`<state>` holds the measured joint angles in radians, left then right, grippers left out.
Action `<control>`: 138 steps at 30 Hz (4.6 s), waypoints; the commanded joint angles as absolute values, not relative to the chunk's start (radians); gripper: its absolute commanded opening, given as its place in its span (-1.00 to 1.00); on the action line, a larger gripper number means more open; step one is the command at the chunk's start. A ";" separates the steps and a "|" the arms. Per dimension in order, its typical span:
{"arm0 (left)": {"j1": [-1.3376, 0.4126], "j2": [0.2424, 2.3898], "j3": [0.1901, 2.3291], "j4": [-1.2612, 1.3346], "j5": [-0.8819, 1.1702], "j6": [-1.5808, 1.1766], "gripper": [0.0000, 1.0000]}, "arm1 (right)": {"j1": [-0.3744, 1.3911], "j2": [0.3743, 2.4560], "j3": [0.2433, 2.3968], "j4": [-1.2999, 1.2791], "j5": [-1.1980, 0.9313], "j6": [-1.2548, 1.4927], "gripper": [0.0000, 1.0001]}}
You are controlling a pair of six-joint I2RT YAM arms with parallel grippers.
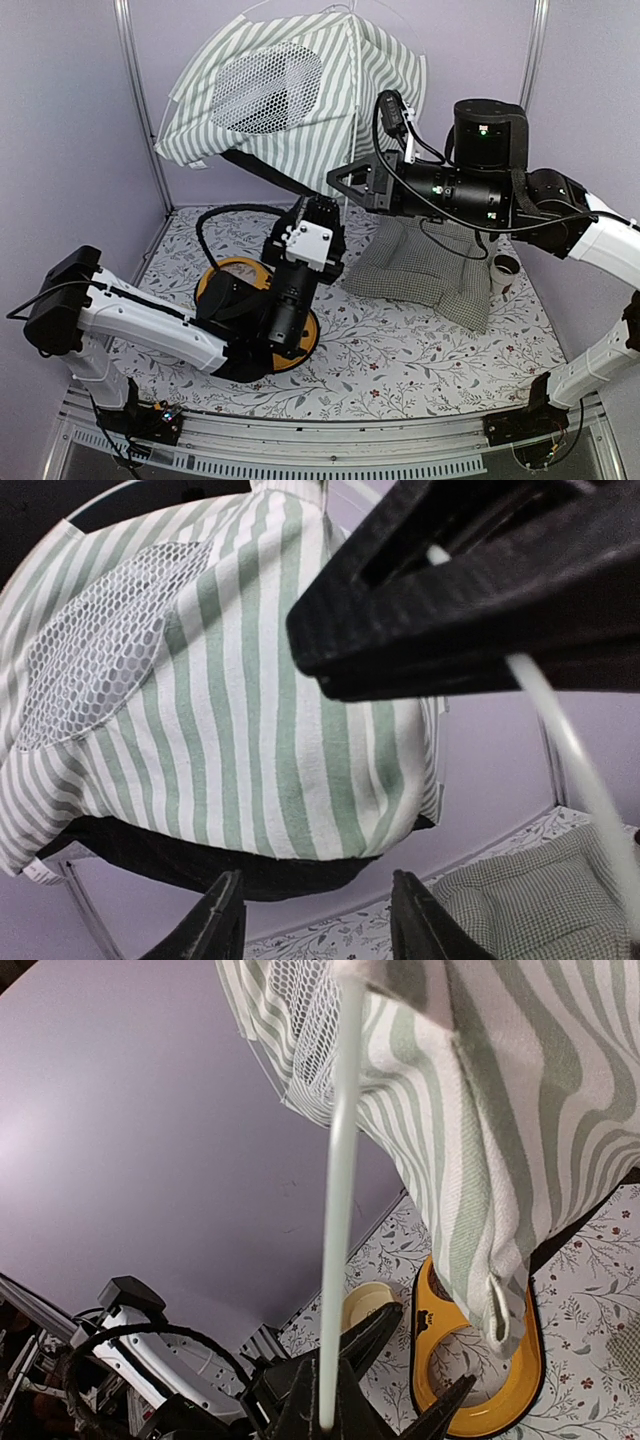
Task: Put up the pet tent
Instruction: Pick up the tent fabric from the tent, then insert the tent pole into the pole socket of the pet tent.
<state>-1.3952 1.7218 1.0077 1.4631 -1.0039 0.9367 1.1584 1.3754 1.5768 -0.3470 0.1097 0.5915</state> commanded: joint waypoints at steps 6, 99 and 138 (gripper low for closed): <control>-1.313 1.769 1.090 1.421 -0.940 0.972 -0.08 | 1.156 1.386 1.631 -0.326 0.114 0.583 -1.00; -1.457 1.348 0.807 0.776 -0.789 0.240 -1.00 | 1.063 1.455 1.585 -0.201 0.177 0.511 -1.00; -1.450 1.291 0.758 0.732 -0.789 0.142 -1.00 | 1.029 1.427 1.540 -0.209 0.101 0.553 -1.00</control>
<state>-1.4326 1.3167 0.7525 0.7235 -0.8192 0.1524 1.0531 1.4559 1.5421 -0.2768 0.0685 0.5884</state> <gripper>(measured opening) 0.024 0.030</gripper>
